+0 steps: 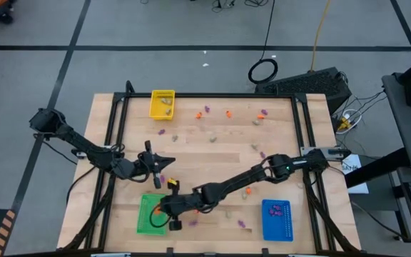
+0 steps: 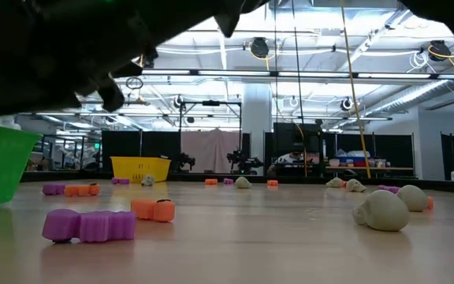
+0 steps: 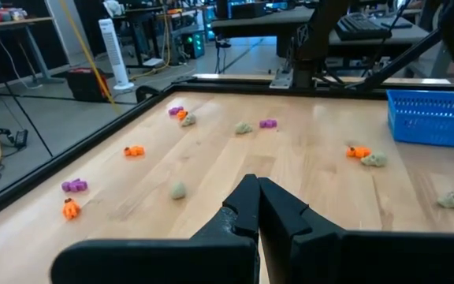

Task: Sort Halloween decoration
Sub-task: Put the orange skeleton toy into the green bin, then put the purple skeleton toy into the blue bin

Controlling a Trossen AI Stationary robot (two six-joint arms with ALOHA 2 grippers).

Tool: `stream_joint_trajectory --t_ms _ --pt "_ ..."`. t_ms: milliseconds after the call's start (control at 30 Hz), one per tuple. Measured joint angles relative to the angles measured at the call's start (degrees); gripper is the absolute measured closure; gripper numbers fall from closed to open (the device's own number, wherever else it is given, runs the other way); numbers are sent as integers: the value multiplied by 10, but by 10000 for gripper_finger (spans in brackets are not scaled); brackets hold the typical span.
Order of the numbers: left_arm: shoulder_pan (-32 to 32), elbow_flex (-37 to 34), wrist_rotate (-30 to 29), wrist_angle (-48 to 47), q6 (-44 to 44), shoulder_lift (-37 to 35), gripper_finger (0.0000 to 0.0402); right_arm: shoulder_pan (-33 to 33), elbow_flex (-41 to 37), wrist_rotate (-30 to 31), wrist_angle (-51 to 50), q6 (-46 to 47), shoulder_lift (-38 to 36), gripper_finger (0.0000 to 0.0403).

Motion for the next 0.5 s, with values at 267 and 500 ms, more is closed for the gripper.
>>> stream_joint_trajectory --t_ms 267,500 --pt "0 0 0 0 0 0 398 -9 4 1 -12 28 9 358" --pt "0 0 0 0 0 0 398 -5 4 1 -12 17 4 278"
